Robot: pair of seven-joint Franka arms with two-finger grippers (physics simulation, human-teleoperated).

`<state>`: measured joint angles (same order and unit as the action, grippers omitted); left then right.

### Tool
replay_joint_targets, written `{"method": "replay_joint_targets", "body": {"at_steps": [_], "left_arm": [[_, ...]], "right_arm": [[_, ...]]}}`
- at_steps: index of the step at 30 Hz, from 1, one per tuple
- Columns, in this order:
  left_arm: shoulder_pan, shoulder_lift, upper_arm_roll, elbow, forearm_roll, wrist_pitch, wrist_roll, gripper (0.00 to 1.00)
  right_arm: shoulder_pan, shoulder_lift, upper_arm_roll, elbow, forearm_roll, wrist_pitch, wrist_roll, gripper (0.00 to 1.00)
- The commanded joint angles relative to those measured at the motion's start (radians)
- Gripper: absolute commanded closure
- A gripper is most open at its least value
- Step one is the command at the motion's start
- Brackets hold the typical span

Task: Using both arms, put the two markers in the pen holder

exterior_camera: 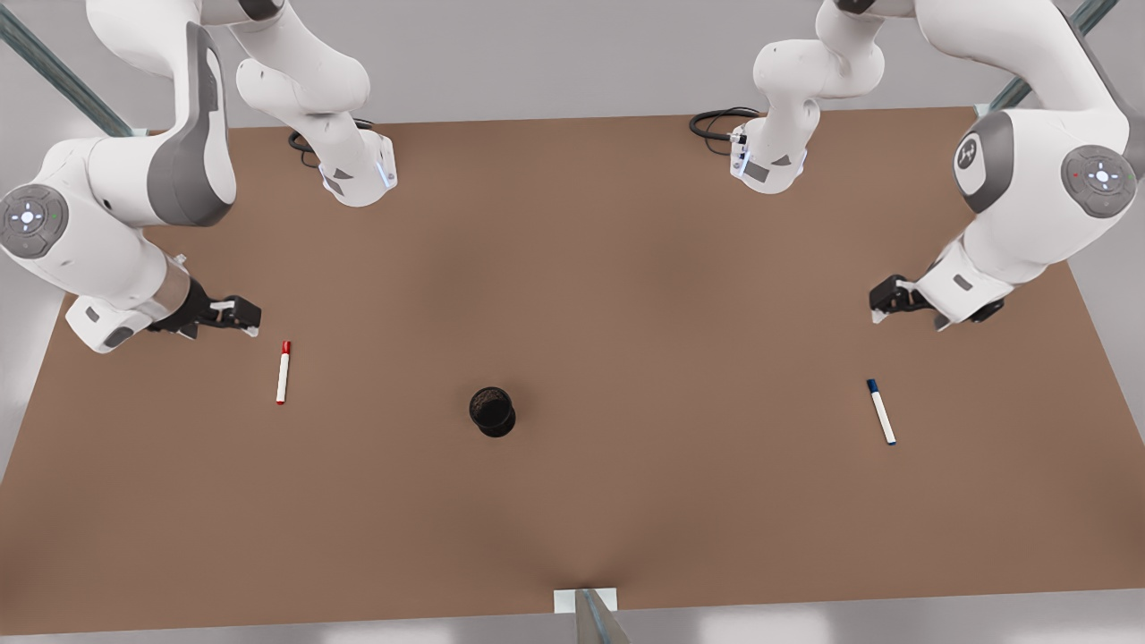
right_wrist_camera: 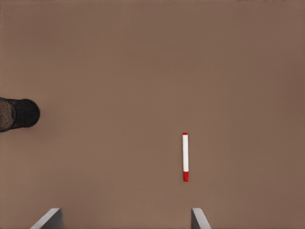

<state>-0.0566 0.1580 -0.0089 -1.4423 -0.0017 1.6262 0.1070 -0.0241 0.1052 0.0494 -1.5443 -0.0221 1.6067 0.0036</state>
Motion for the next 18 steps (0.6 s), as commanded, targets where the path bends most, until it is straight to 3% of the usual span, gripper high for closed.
{"method": "replay_joint_targets", "body": {"at_steps": [1, 5, 12, 18], "left_arm": [[0.000, 0.002, 0.000, 0.000, 0.003, 0.053, 0.003, 0.00], [0.041, 0.149, 0.004, -0.003, 0.008, 0.165, -0.185, 0.00], [0.144, 0.316, 0.007, -0.205, -0.011, 0.707, -0.219, 0.00], [0.205, 0.397, 0.007, -0.288, -0.007, 0.879, -0.182, 0.00]], "right_arm": [[-0.003, -0.001, 0.003, 0.001, -0.001, 0.032, 0.000, 0.00], [-0.003, 0.008, 0.003, 0.001, -0.001, 0.036, 0.003, 0.00], [-0.005, 0.272, 0.000, -0.072, -0.036, 0.398, -0.001, 0.00], [-0.030, 0.240, 0.000, -0.261, -0.070, 0.516, 0.003, 0.00]]}}
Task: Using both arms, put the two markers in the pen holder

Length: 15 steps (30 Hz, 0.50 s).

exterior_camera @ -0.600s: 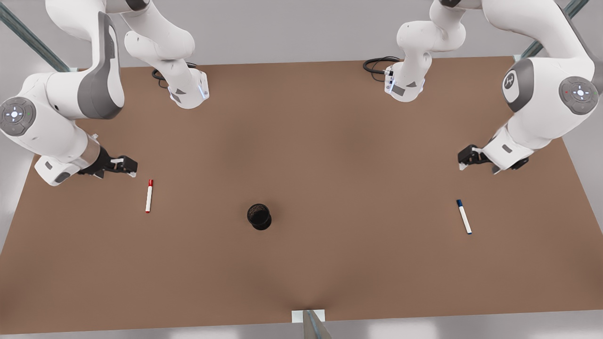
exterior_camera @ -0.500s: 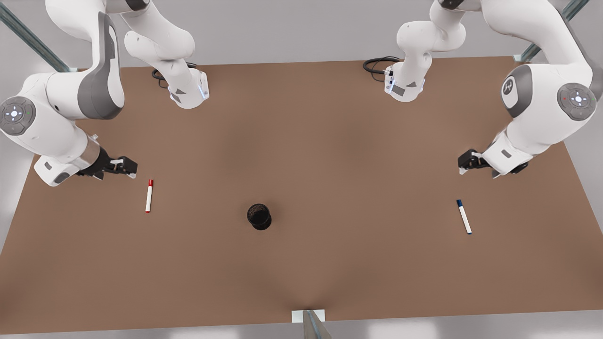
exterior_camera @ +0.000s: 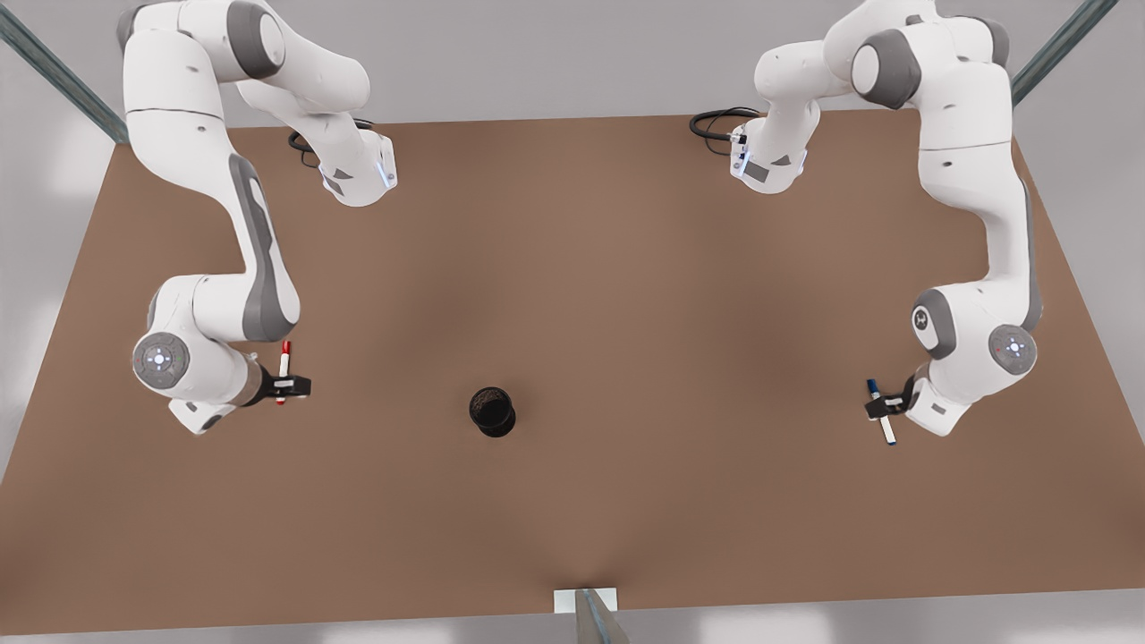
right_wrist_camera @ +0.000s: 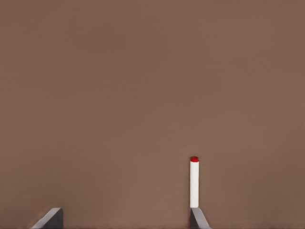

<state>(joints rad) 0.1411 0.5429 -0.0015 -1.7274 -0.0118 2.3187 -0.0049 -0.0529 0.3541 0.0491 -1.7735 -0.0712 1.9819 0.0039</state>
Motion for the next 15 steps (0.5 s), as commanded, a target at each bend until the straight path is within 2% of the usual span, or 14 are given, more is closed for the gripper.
{"method": "replay_joint_targets", "body": {"at_steps": [1, 4, 9, 10, 12, 13, 15], "left_arm": [[0.012, 0.017, 0.000, -0.008, 0.004, 0.188, -0.064, 0.00], [0.052, 0.049, 0.001, -0.050, 0.009, 0.212, 0.016, 0.00], [0.054, 0.097, 0.001, -0.038, 0.072, 0.251, 0.016, 0.00], [0.054, 0.107, 0.001, -0.032, 0.072, 0.251, 0.016, 0.03], [0.052, 0.127, 0.001, -0.018, 0.073, 0.251, 0.016, 0.25], [0.052, 0.140, 0.001, -0.009, 0.073, 0.251, 0.016, 0.31], [0.051, 0.154, 0.001, 0.003, 0.073, 0.251, 0.014, 0.33]], "right_arm": [[-0.019, -0.009, 0.000, -0.044, -0.022, 0.153, 0.001, 0.00], [-0.027, -0.032, 0.000, -0.132, -0.022, 0.221, 0.001, 0.00], [-0.048, 0.005, -0.002, -0.144, -0.022, 0.256, 0.001, 0.00], [-0.064, 0.020, -0.002, -0.144, -0.022, 0.259, 0.001, 0.00], [-0.079, 0.031, -0.002, -0.204, -0.022, 0.322, 0.001, 0.00], [-0.087, 0.037, -0.002, -0.227, -0.022, 0.356, -0.002, 0.00], [-0.099, 0.039, -0.002, -0.241, -0.022, 0.368, -0.008, 0.00]]}}
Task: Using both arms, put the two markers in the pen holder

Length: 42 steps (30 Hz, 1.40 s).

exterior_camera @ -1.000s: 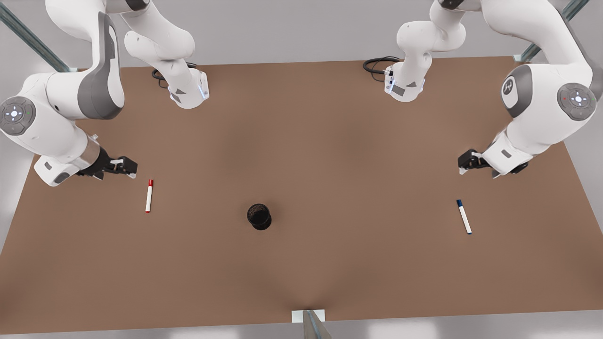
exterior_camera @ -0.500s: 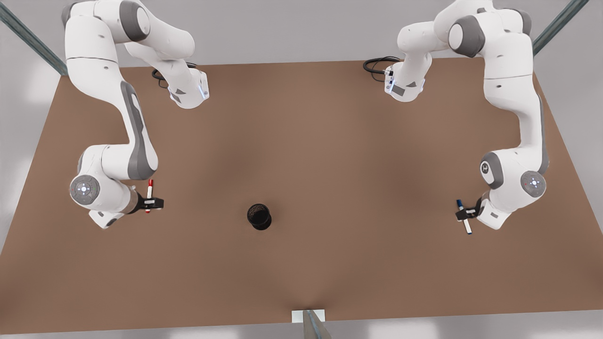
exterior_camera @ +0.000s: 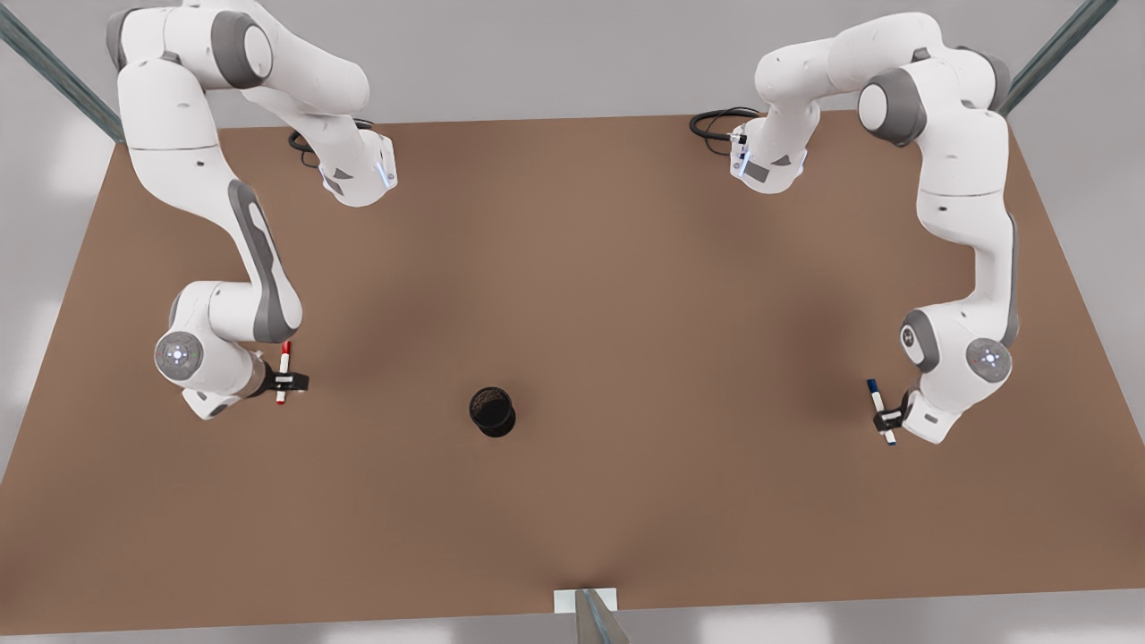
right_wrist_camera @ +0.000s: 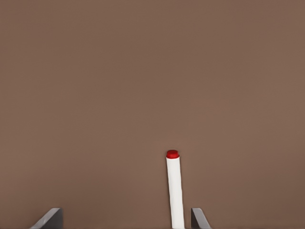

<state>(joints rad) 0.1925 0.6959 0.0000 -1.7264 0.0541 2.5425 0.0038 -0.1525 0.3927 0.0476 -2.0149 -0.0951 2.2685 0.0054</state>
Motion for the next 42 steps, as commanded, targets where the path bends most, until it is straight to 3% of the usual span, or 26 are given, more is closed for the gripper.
{"method": "replay_joint_targets", "body": {"at_steps": [1, 7, 17, 22, 29, 32, 37, 42], "left_arm": [[-0.001, 0.014, 0.000, 0.011, 0.006, 0.027, 0.001, 0.35], [-0.001, 0.054, 0.009, 0.048, 0.007, 0.027, 0.002, 0.37], [-0.002, 0.076, 0.015, 0.064, 0.007, 0.027, 0.002, 0.56], [-0.002, 0.082, 0.015, 0.064, 0.007, 0.027, 0.002, 0.58], [-0.002, 0.086, 0.017, 0.062, 0.007, 0.027, 0.002, 0.67], [-0.002, 0.088, 0.017, 0.062, 0.007, 0.027, 0.004, 0.69], [-0.007, 0.083, 0.017, 0.082, 0.009, 0.022, 0.001, 0.79], [-0.018, 0.063, 0.017, 0.113, 0.024, -0.043, -0.004, 0.79]], "right_arm": [[-0.021, 0.003, 0.000, -0.027, 0.000, 0.126, -0.013, 0.00], [-0.042, 0.049, 0.001, -0.068, 0.000, 0.195, -0.019, 0.00], [-0.062, 0.077, 0.001, -0.079, -0.037, 0.215, -0.105, 0.00], [-0.062, 0.081, 0.003, -0.097, -0.046, 0.203, -0.104, 0.01], [-0.064, 0.100, 0.003, -0.113, -0.046, 0.217, -0.105, 0.26], [-0.064, 0.100, 0.003, -0.111, -0.046, 0.215, -0.104, 0.47], [-0.064, 0.101, 0.003, -0.111, -0.046, 0.215, -0.104, 0.55], [-0.064, 0.100, 0.003, -0.108, -0.046, 0.209, -0.101, 0.78]]}}
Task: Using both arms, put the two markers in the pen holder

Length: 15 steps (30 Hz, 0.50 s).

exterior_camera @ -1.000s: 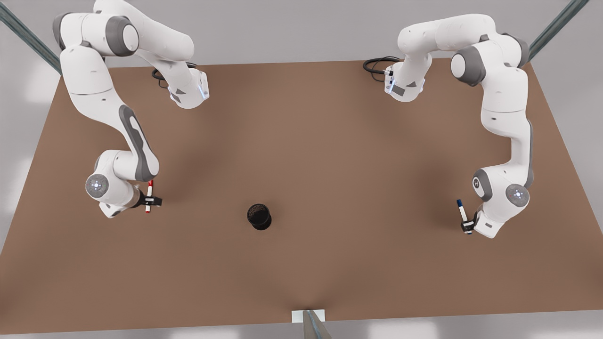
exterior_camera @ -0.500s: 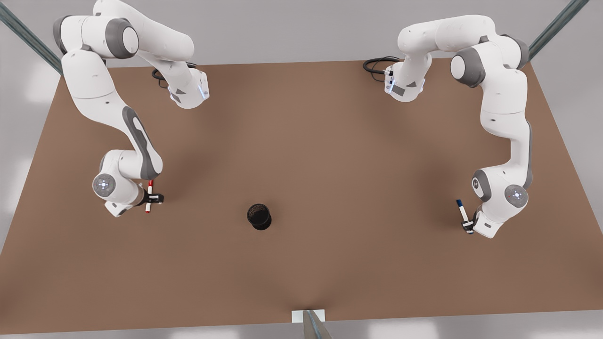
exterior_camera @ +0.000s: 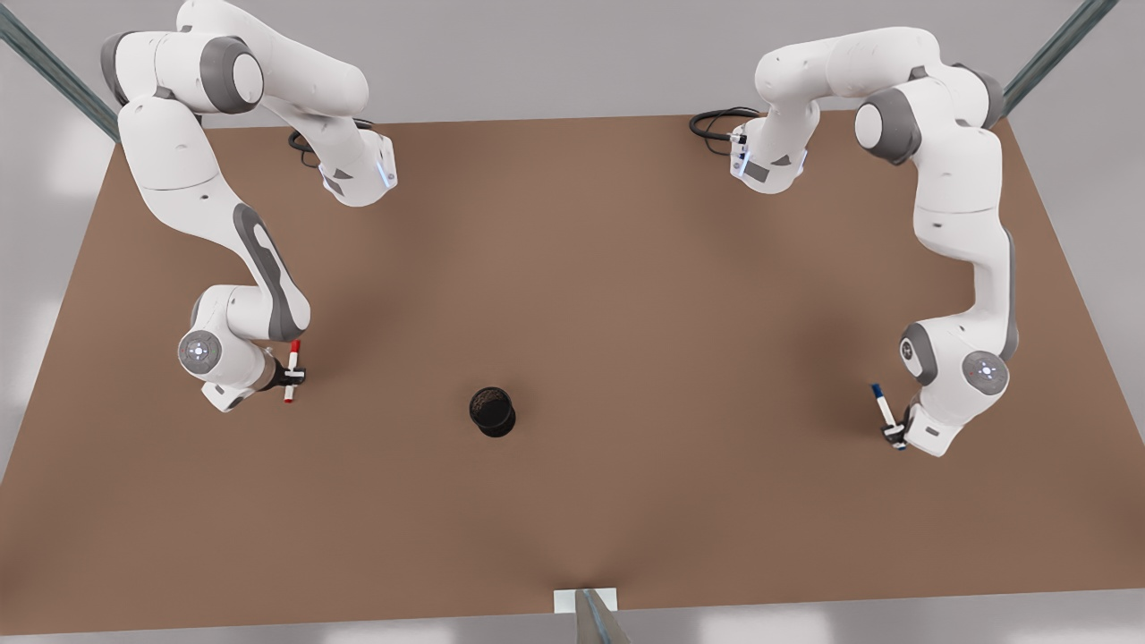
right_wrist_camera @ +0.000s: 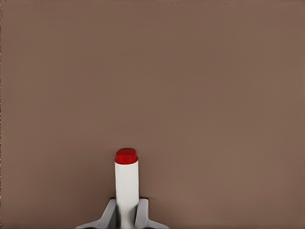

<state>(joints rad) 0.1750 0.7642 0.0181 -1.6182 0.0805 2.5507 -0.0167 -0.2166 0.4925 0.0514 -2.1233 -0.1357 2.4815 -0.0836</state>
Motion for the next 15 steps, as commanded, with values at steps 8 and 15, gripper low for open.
{"method": "replay_joint_targets", "body": {"at_steps": [8, 15], "left_arm": [[-0.178, -0.212, -0.047, 0.110, 0.004, -0.394, -0.037, 0.79], [-0.210, -0.272, -0.288, 0.224, -0.175, -0.630, 0.150, 0.79]], "right_arm": [[0.003, -0.080, 0.116, 0.253, -0.005, -0.170, -0.016, 0.79], [0.020, -0.072, 0.301, 0.503, -0.044, -0.253, -0.002, 0.79]]}}
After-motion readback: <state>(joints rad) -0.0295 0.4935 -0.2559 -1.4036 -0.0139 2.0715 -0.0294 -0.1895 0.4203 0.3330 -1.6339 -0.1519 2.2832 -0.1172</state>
